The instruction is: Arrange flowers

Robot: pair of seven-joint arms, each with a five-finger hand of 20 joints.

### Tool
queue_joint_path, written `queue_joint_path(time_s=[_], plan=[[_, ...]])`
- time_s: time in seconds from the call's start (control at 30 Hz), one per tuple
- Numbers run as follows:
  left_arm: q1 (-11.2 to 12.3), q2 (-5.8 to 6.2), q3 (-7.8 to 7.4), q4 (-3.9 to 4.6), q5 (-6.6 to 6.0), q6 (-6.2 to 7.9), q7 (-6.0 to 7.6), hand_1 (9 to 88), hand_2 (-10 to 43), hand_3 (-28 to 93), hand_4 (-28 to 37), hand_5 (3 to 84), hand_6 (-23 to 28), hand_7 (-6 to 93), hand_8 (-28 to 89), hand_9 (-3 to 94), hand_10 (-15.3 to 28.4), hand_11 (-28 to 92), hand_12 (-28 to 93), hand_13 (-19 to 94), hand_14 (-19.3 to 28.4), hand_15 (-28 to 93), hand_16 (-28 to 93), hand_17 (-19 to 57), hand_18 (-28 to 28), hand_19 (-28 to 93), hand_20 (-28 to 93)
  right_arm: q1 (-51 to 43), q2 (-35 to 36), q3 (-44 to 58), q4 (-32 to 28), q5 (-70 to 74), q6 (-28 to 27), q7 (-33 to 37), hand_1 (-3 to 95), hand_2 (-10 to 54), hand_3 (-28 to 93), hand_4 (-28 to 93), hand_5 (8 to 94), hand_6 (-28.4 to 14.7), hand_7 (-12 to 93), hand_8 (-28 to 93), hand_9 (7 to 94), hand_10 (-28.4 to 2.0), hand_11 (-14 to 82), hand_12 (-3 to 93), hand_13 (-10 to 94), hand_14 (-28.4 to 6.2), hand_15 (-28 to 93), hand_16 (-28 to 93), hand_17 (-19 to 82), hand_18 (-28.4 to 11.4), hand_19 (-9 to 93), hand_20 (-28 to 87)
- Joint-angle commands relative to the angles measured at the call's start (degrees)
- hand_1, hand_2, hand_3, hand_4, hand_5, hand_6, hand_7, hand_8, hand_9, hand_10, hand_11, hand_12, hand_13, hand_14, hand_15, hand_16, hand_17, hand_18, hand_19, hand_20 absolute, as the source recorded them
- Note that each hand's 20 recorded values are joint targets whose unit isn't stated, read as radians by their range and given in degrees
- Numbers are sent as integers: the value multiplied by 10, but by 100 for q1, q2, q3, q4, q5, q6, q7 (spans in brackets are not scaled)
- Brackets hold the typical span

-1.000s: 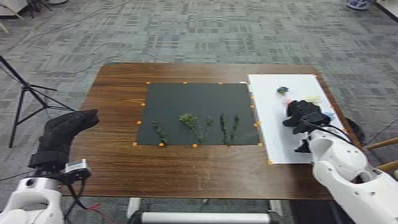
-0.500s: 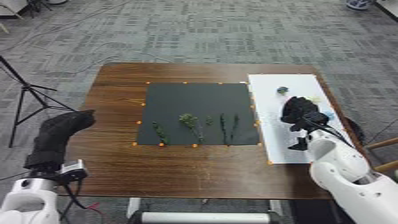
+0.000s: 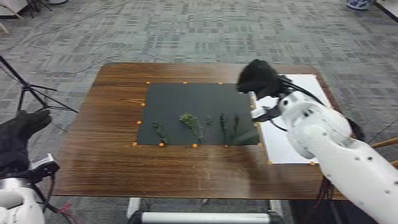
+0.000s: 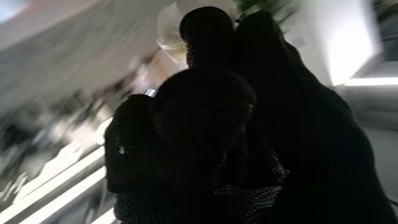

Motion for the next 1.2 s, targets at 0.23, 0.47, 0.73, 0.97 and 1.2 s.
queue_joint_path(time_s=[0.23, 0.47, 0.73, 0.97, 1.2], plan=[[-820, 125, 908, 145, -372, 466, 40, 256, 316, 598, -283, 579, 24, 193, -94, 578, 143, 206, 118, 429, 156, 177, 9, 71, 113, 140, 187, 1043, -2529, -830, 485, 167, -1839, -398, 691, -85, 438, -81, 749, -39, 236, 194, 886, -111, 100, 373, 934, -23, 459, 403, 665, -80, 929, 429], [-919, 174, 1063, 100, -400, 514, 72, 251, 313, 607, -283, 582, 24, 195, -95, 575, 146, 209, 118, 431, 161, 188, 6, 67, 117, 148, 185, 764, -3239, -950, 912, -271, -2685, -379, 719, -63, 339, -23, 722, -35, 234, 192, 871, -96, 51, 363, 926, -21, 465, 410, 659, -86, 932, 453], [-1210, 174, 1405, 140, -405, 426, 73, 249, 311, 612, -283, 582, 23, 194, -96, 573, 147, 211, 116, 433, 163, 195, 3, 64, 119, 151, 182, 303, -3737, -901, 1412, -1247, -3229, -714, 741, -41, 270, 5, 706, -40, 213, 238, 856, -102, 44, 372, 931, -20, 478, 417, 652, -90, 932, 492], [-1408, 161, 1697, 142, -410, 393, 100, 244, 309, 617, -283, 581, 22, 196, -95, 572, 147, 215, 115, 435, 166, 203, 2, 63, 119, 154, 182, 315, -3920, -854, 1864, -2027, -2923, -774, 761, -19, 217, 7, 720, -42, 185, 246, 861, -108, 68, 329, 935, -20, 490, 420, 651, -92, 932, 521], [-1343, 148, 1785, 64, -448, 447, 139, 239, 306, 621, -283, 582, 19, 202, -97, 574, 147, 229, 117, 440, 169, 230, 4, 60, 121, 161, 184, 389, -3831, -926, 2065, -2882, -2417, -950, 773, -2, 184, 11, 731, -37, 174, 217, 853, -120, 73, 281, 933, -20, 495, 421, 650, -92, 932, 529]])
